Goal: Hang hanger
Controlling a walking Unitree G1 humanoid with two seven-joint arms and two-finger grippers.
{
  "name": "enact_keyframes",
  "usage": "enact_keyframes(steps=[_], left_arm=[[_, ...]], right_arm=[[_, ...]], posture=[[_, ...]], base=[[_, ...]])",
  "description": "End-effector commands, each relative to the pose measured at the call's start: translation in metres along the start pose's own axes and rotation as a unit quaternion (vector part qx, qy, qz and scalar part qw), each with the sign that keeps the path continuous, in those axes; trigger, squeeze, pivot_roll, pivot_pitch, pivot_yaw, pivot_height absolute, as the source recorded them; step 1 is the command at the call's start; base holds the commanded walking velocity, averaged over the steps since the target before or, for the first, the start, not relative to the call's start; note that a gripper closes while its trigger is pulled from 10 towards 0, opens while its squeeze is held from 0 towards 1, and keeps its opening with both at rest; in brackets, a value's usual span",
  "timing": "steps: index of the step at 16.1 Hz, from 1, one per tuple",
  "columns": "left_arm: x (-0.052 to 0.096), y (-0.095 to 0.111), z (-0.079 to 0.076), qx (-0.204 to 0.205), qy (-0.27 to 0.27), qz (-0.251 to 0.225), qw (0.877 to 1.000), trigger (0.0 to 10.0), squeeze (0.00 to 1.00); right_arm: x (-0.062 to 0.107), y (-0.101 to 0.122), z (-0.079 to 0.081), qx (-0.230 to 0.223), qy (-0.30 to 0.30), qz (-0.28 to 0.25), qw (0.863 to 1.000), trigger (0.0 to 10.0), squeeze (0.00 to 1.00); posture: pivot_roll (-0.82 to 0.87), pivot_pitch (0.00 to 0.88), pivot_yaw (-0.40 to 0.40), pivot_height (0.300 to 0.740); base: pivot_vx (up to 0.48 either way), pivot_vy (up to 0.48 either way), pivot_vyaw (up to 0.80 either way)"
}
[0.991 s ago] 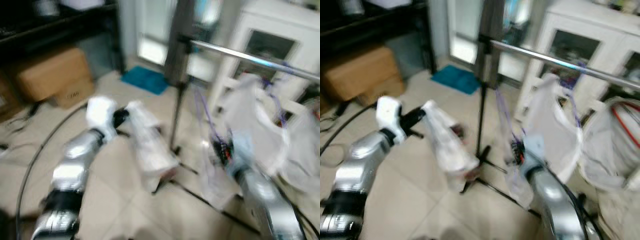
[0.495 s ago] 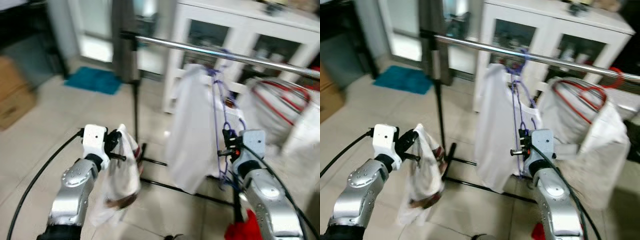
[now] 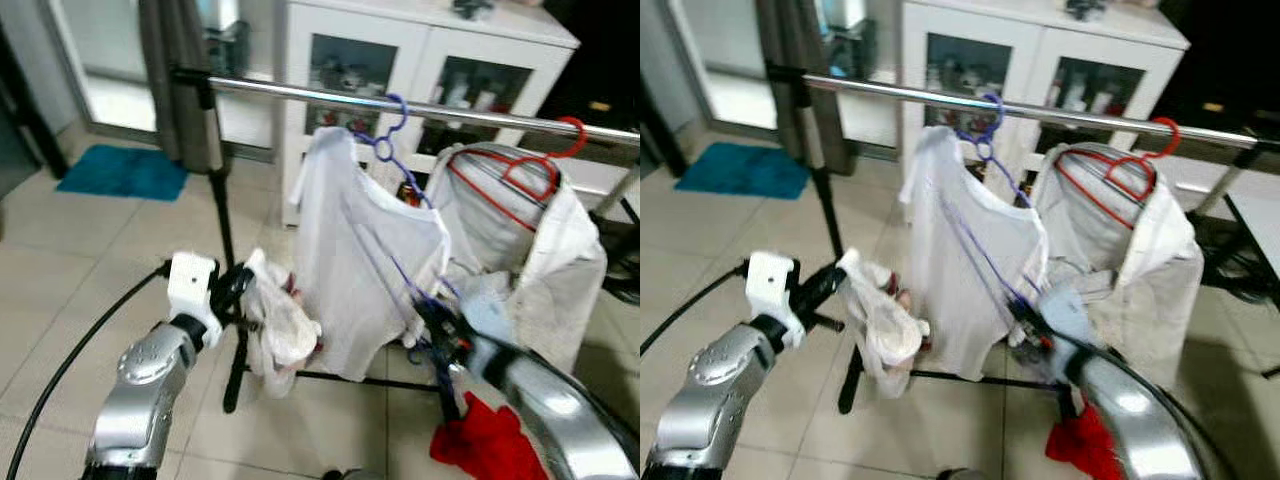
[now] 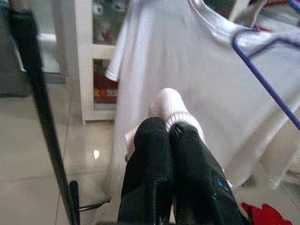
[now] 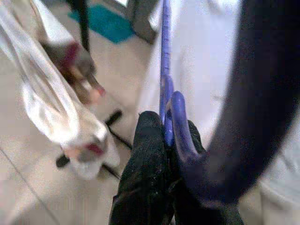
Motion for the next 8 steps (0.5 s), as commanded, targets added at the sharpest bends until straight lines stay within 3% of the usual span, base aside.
enact_keyframes(steps=[1,2,3,5,6,8], left_arm=[[-0.002,0.002,-0.006,-0.019,-0.011,-0.001,1.0,10.0,0.0],[-0.002,0.002,-0.006,-0.019,-0.011,-0.001,1.0,10.0,0.0],[-0.001,0.0,-0.008,-0.019,-0.015,0.005,1.0,10.0,0.0],[0.001,-0.002,-0.009,0.007,-0.016,0.014,1.0,10.0,0.0],[0.003,-0.005,-0.008,0.018,-0.018,0.022,0.999,10.0,0.0],[-0.001,-0.007,-0.008,0.016,-0.022,0.032,0.999,10.0,0.0]], right_arm=[[0.003,-0.034,-0.015,-0.003,-0.049,0.045,0.998,10.0,0.0],[0.003,-0.034,-0.015,-0.003,-0.049,0.045,0.998,10.0,0.0],[0.002,-0.057,-0.017,-0.036,-0.082,0.073,0.993,10.0,0.0],[0.001,-0.063,-0.009,-0.08,-0.072,0.069,0.992,10.0,0.0],[0.0,-0.063,0.001,-0.078,-0.051,0.06,0.994,10.0,0.0],[0.005,-0.068,0.004,-0.083,-0.065,0.056,0.993,10.0,0.0]], posture=[[-0.13,0.0,-0.054,0.74],[-0.13,0.0,-0.054,0.74],[-0.13,0.0,-0.06,0.74],[-0.14,0.0,-0.053,0.74],[-0.15,0.0,-0.04,0.74],[-0.16,0.0,-0.02,0.74]], base=[[0.0,0.0,-0.8],[0.0,0.0,-0.8],[0.0,0.0,-0.8],[0.0,0.0,-0.8],[0.0,0.0,-0.8],[0.0,0.0,-0.8]])
Point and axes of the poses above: a point about 5 cm out from each wrist's last joint towards the gripper, its own x axis pointing back from the gripper into the wrist, its own y axis along the axis of the wrist's last joint, z = x × y, the point moved 6 cm from there along -x, pointing out of the wrist towards the gripper, and after that the axes turned 7 degrees about x, right-handed, at the moved point
